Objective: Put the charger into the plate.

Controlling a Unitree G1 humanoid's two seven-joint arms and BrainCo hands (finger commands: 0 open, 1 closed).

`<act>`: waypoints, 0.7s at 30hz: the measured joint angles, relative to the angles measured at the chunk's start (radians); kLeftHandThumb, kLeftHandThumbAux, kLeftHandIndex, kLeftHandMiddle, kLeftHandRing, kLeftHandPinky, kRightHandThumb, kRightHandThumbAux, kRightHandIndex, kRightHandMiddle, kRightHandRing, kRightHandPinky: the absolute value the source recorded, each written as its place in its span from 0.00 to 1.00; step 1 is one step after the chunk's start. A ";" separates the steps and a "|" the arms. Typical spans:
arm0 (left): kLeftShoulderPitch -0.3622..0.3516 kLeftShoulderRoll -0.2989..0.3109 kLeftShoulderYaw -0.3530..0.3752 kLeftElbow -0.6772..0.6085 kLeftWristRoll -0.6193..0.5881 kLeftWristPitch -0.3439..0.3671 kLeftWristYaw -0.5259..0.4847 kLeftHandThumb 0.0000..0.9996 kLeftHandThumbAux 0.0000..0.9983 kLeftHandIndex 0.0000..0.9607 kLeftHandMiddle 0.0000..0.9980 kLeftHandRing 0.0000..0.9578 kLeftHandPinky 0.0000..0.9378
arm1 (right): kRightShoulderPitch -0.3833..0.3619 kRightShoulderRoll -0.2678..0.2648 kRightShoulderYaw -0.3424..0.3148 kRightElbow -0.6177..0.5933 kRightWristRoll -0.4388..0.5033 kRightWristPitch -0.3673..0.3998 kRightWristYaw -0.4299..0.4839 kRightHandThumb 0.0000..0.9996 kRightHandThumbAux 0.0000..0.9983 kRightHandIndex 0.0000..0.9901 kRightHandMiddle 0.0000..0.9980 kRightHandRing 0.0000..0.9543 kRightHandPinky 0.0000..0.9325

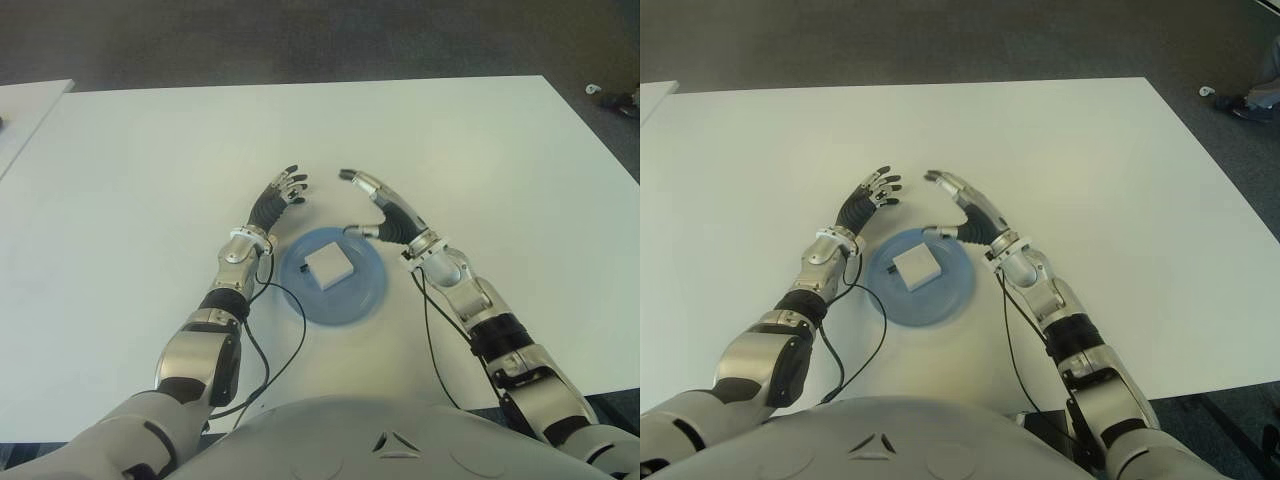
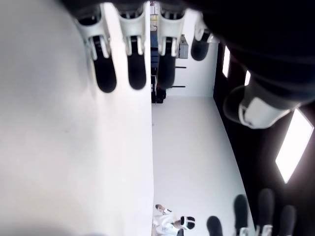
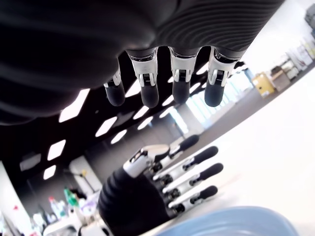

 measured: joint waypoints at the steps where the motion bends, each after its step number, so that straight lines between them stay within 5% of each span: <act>1: 0.004 -0.002 -0.001 -0.005 0.004 -0.003 0.018 0.00 0.46 0.01 0.02 0.02 0.03 | -0.012 0.008 -0.015 0.039 0.017 -0.005 -0.002 0.14 0.28 0.00 0.00 0.00 0.00; 13: 0.038 -0.019 0.030 -0.006 0.040 -0.109 0.262 0.00 0.49 0.00 0.00 0.00 0.00 | -0.131 0.053 -0.215 0.505 0.206 -0.105 -0.009 0.10 0.49 0.00 0.00 0.00 0.00; 21: 0.042 -0.021 0.060 0.001 0.040 -0.128 0.345 0.00 0.48 0.00 0.00 0.00 0.00 | -0.138 0.092 -0.300 0.583 0.295 -0.108 0.040 0.07 0.60 0.00 0.00 0.00 0.00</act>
